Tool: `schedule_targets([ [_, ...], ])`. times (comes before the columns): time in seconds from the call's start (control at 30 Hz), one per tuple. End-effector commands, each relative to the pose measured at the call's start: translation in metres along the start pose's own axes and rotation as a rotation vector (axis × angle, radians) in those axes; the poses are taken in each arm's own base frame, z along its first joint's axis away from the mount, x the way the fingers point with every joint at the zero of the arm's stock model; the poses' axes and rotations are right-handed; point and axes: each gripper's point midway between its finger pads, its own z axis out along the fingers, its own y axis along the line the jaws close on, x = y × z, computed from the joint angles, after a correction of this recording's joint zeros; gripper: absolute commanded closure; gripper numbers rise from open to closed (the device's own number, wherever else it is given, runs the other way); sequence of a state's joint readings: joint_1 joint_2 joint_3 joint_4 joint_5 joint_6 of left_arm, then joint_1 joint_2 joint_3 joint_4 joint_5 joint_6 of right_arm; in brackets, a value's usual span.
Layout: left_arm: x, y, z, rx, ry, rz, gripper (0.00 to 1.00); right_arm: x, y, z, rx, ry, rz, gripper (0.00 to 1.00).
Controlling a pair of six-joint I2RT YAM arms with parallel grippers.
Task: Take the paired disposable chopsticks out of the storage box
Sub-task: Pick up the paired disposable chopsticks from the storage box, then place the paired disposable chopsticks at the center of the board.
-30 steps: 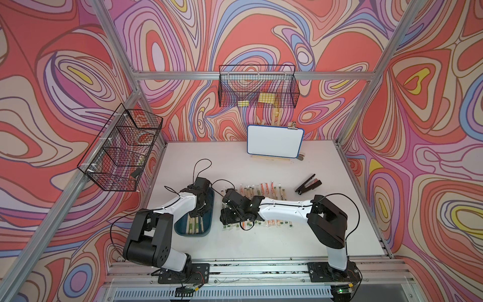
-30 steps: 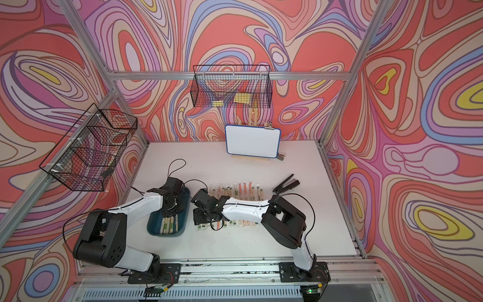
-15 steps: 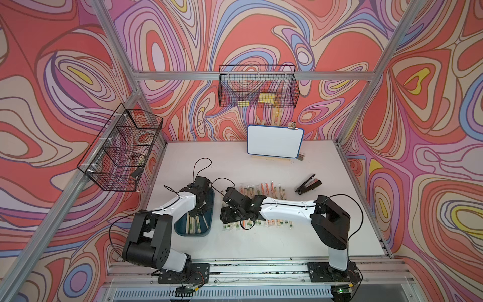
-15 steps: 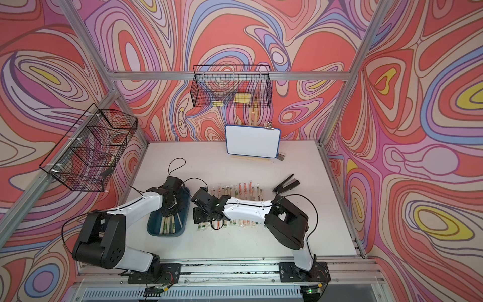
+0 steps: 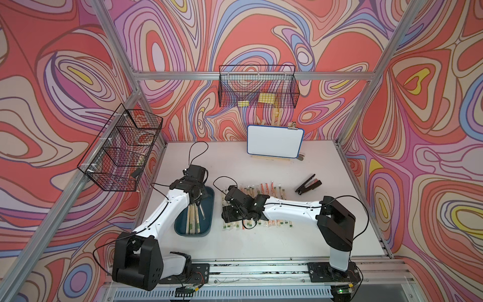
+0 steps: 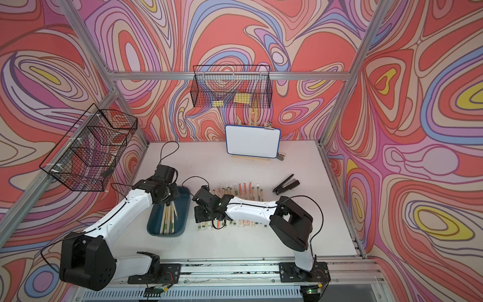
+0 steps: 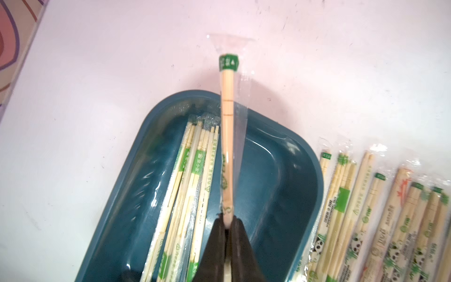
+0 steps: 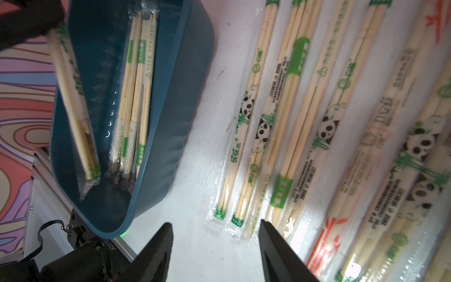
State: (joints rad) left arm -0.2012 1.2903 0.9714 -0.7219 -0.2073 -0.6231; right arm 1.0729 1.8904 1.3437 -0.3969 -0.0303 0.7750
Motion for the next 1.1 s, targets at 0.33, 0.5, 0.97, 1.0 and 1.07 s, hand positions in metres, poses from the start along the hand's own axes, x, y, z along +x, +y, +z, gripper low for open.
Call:
schedule_targets([
  [0.33,-0.001,-0.048,-0.041,0.203,-0.021,0.142,1.00,-0.018,-0.047,-0.025,0.071,-0.073,0.061,0.38],
  [0.5,0.018,-0.076,-0.031,0.201,0.005,0.200,0.99,-0.020,-0.064,-0.036,0.084,-0.091,0.090,0.38],
  [0.97,0.063,-0.081,0.036,0.054,0.106,0.256,0.99,-0.002,-0.087,-0.040,0.105,-0.074,0.145,0.38],
  [1.0,0.065,-0.080,0.039,0.045,0.111,0.257,0.99,-0.001,-0.087,-0.039,0.102,-0.073,0.147,0.38],
  [1.07,0.067,-0.080,0.045,0.038,0.117,0.260,0.98,-0.001,-0.087,-0.038,0.099,-0.070,0.149,0.38],
])
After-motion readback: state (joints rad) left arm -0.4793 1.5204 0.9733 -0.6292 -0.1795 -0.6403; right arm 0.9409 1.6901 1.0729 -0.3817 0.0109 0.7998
